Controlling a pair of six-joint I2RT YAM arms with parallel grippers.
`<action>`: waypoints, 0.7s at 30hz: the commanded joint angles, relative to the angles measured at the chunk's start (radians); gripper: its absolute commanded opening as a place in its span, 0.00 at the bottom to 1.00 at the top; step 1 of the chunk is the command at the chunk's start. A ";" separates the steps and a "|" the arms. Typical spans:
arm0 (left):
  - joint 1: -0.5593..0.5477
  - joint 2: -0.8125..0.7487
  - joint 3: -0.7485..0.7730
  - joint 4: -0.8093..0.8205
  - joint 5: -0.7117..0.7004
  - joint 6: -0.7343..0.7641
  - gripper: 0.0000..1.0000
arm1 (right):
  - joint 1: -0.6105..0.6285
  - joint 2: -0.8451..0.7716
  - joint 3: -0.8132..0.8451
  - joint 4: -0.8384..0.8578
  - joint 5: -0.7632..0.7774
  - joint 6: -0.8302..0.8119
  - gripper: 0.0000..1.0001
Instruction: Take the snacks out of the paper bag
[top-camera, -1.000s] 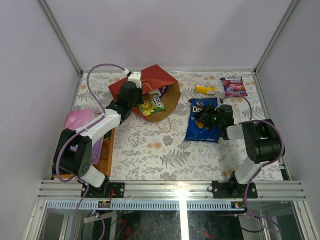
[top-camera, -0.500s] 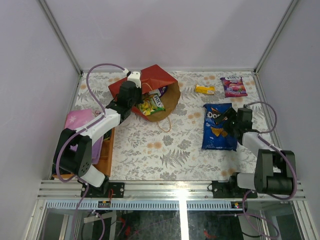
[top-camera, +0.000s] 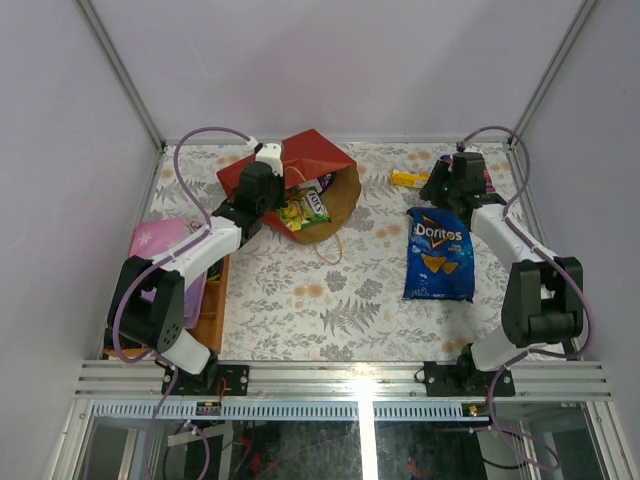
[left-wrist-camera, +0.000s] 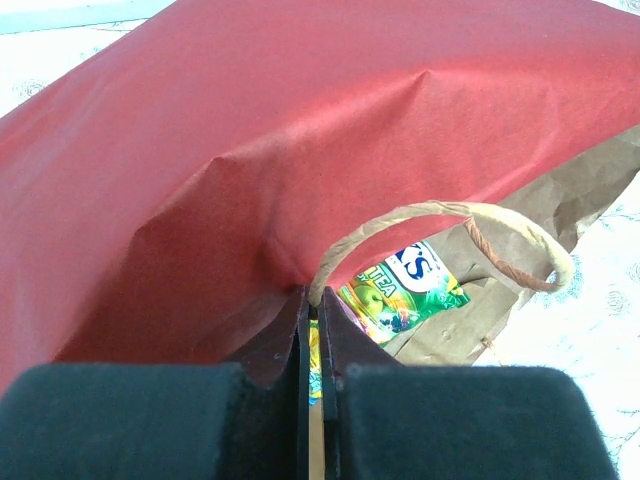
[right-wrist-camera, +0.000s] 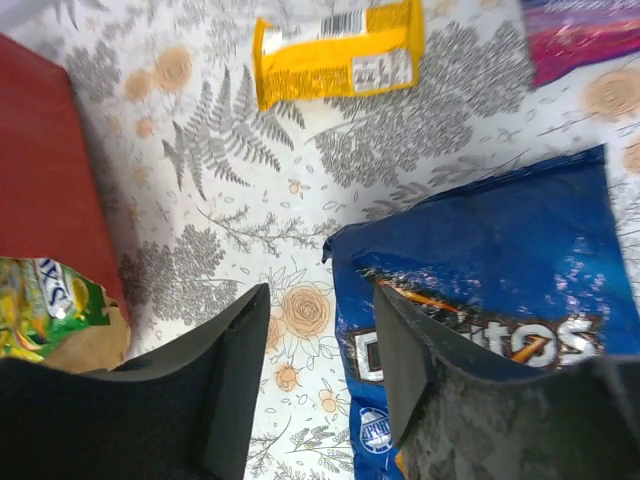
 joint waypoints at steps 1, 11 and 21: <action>0.013 0.013 0.031 -0.025 -0.016 0.000 0.00 | 0.044 0.125 0.021 -0.065 0.025 -0.079 0.51; 0.014 0.018 0.035 -0.025 -0.024 0.005 0.00 | 0.059 0.167 -0.218 -0.004 -0.125 0.001 0.45; 0.014 0.008 0.031 -0.028 -0.024 0.005 0.00 | 0.015 -0.017 -0.393 -0.036 -0.148 0.115 0.55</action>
